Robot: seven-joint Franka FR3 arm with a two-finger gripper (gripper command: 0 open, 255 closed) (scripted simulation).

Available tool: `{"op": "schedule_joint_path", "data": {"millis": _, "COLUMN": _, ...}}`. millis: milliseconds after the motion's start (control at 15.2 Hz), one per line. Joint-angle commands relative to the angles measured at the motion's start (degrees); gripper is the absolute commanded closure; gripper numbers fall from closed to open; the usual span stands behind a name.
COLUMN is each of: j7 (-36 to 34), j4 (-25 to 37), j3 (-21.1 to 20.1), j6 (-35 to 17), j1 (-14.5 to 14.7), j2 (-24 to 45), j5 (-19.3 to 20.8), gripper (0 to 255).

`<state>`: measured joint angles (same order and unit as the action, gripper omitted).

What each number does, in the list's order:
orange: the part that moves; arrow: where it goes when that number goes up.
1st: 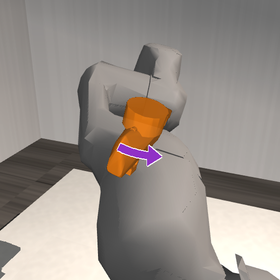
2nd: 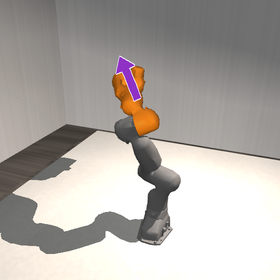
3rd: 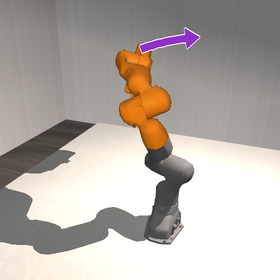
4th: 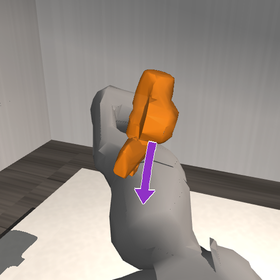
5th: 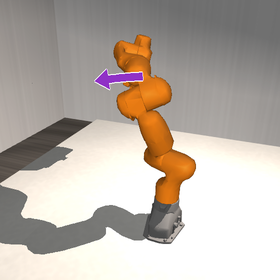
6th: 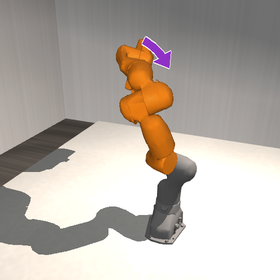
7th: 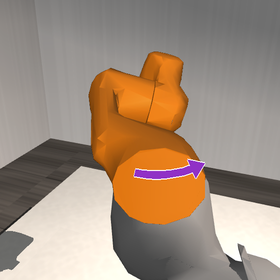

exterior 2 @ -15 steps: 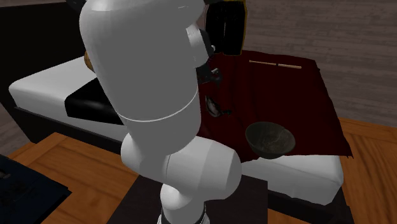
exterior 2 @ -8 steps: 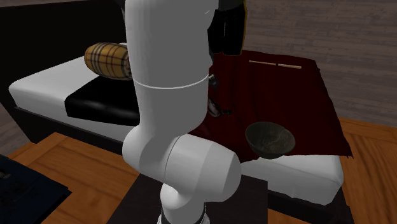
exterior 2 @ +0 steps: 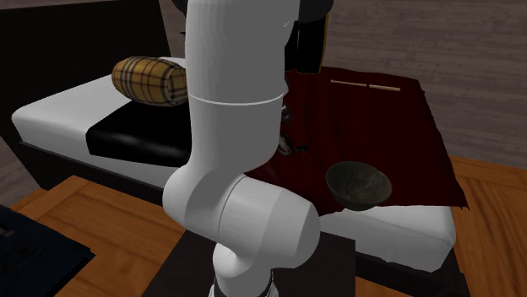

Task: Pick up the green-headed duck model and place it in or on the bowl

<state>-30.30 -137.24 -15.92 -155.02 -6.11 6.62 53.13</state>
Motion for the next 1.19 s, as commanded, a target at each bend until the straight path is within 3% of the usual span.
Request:
{"op": "schedule_joint_path", "data": {"millis": 0, "j7": -0.2, "j4": 0.1, "j3": 0.1, "j6": -0.1, "j1": 0.0, "j2": 0.2, "j5": 0.3, "gripper": 0}}
{"op": "schedule_joint_path", "data": {"millis": 264, "j7": -0.2, "j4": 0.1, "j3": 0.1, "j6": -0.1, "j1": 0.0, "j2": 0.2, "j5": 0.3, "gripper": 0}}
{"op": "schedule_joint_path", "data": {"millis": 330, "j7": -0.2, "j4": 0.1, "j3": 0.1, "j6": -0.1, "j1": 0.0, "j2": 0.2, "j5": 0.3, "gripper": 255}}
{"op": "schedule_joint_path", "data": {"millis": 924, "j7": -0.2, "j4": 0.1, "j3": 0.1, "j6": -0.1, "j1": 0.0, "j2": 0.2, "j5": 0.3, "gripper": 255}}
{"op": "schedule_joint_path", "data": {"millis": 1122, "j7": 3.3, "j4": -0.2, "j3": -0.6, "j6": 0.9, "j1": -0.3, "j2": -2.0, "j5": -3.5, "gripper": 255}}
